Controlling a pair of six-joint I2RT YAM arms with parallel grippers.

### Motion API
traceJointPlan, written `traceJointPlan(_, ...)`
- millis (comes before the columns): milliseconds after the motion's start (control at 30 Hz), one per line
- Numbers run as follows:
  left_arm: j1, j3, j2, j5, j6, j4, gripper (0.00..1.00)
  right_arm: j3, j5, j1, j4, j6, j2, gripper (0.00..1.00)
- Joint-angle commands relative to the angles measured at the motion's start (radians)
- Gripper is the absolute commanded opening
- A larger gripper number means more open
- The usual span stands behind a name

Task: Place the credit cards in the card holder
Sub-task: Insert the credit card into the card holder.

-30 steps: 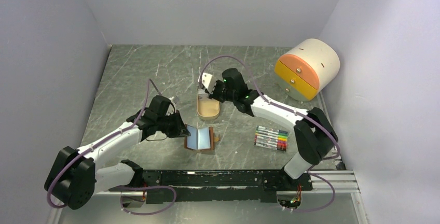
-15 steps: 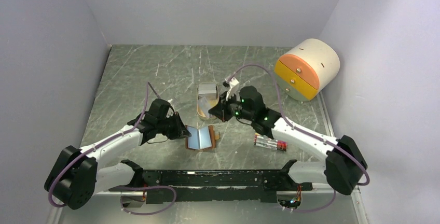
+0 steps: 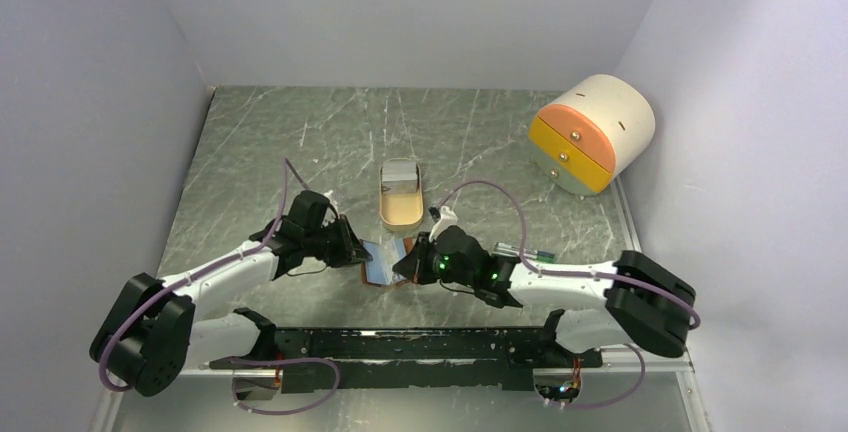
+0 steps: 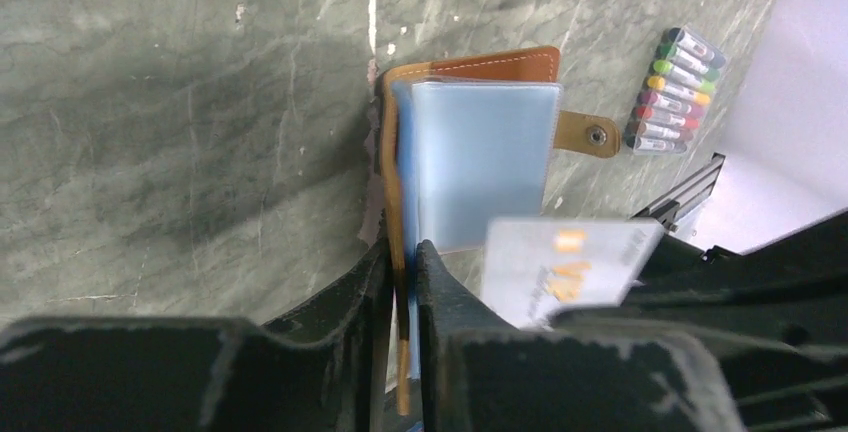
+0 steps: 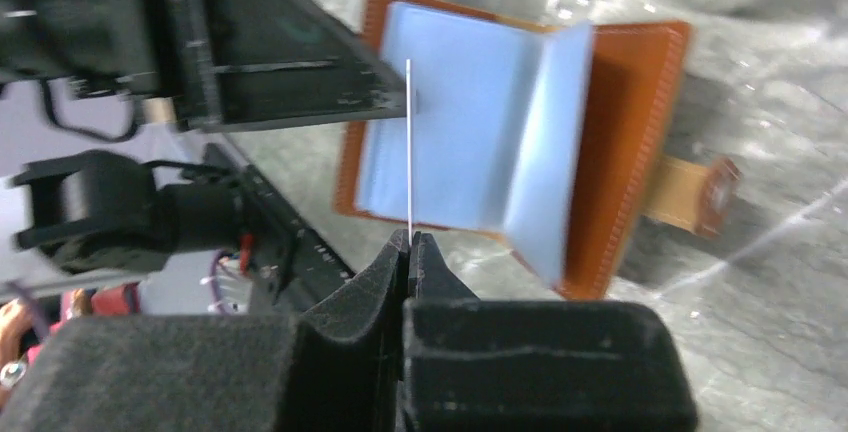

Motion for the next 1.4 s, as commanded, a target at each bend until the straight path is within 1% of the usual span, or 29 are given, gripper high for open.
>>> traceJointPlan(0,0.004,-0.001,0.034,-0.019,0.027,-0.009,0.21,-0.001,0.085,0.001,0.104,0.072,0.084,0.00)
traceJointPlan(167,0.003,-0.015,0.046,-0.029,0.033,-0.013,0.25,-0.012,0.050,-0.014,0.166,0.077,0.183,0.00)
traceJointPlan(367,0.003,-0.014,0.033,-0.066,0.048,-0.046,0.27,-0.050,0.031,-0.043,0.217,0.099,0.216,0.00)
traceJointPlan(500,0.004,-0.015,0.042,-0.080,0.054,-0.057,0.26,-0.073,-0.017,-0.072,0.268,0.121,0.247,0.00)
traceJointPlan(600,0.003,-0.018,0.042,-0.092,0.059,-0.065,0.22,-0.077,-0.040,-0.086,0.285,0.121,0.269,0.00)
traceJointPlan(733,0.004,-0.011,0.050,-0.092,0.067,-0.065,0.14,-0.080,-0.064,-0.095,0.305,0.122,0.283,0.00)
traceJointPlan(800,0.003,-0.009,0.060,-0.081,0.068,-0.054,0.12,-0.081,-0.079,-0.097,0.324,0.125,0.293,0.00)
traceJointPlan(833,0.004,-0.009,0.066,-0.076,0.071,-0.049,0.14,-0.080,-0.089,-0.099,0.333,0.126,0.299,0.00)
traceJointPlan(867,0.004,-0.008,0.074,-0.071,0.074,-0.048,0.19,-0.080,-0.096,-0.099,0.342,0.128,0.306,0.00)
traceJointPlan(900,0.003,-0.005,0.084,-0.072,0.078,-0.051,0.27,-0.083,-0.108,-0.101,0.356,0.131,0.314,0.01)
traceJointPlan(933,0.004,-0.002,0.094,-0.076,0.082,-0.058,0.32,-0.086,-0.116,-0.103,0.370,0.134,0.321,0.01)
traceJointPlan(967,0.004,0.000,0.102,-0.081,0.086,-0.064,0.34,-0.093,-0.122,-0.108,0.386,0.141,0.325,0.02)
traceJointPlan(1100,0.004,-0.009,0.089,-0.098,0.085,-0.070,0.30,-0.122,-0.136,-0.117,0.428,0.163,0.342,0.02)
traceJointPlan(1200,0.004,-0.010,0.071,-0.111,0.078,-0.076,0.31,-0.127,-0.150,-0.119,0.434,0.177,0.351,0.03)
traceJointPlan(1267,0.004,-0.007,0.064,-0.112,0.079,-0.084,0.33,-0.126,-0.150,-0.119,0.429,0.178,0.352,0.07)
traceJointPlan(1333,0.005,-0.007,0.057,-0.109,0.076,-0.083,0.34,-0.120,-0.149,-0.121,0.414,0.175,0.352,0.16)
traceJointPlan(1367,0.004,-0.007,0.054,-0.105,0.074,-0.083,0.35,-0.116,-0.148,-0.120,0.410,0.173,0.355,0.17)
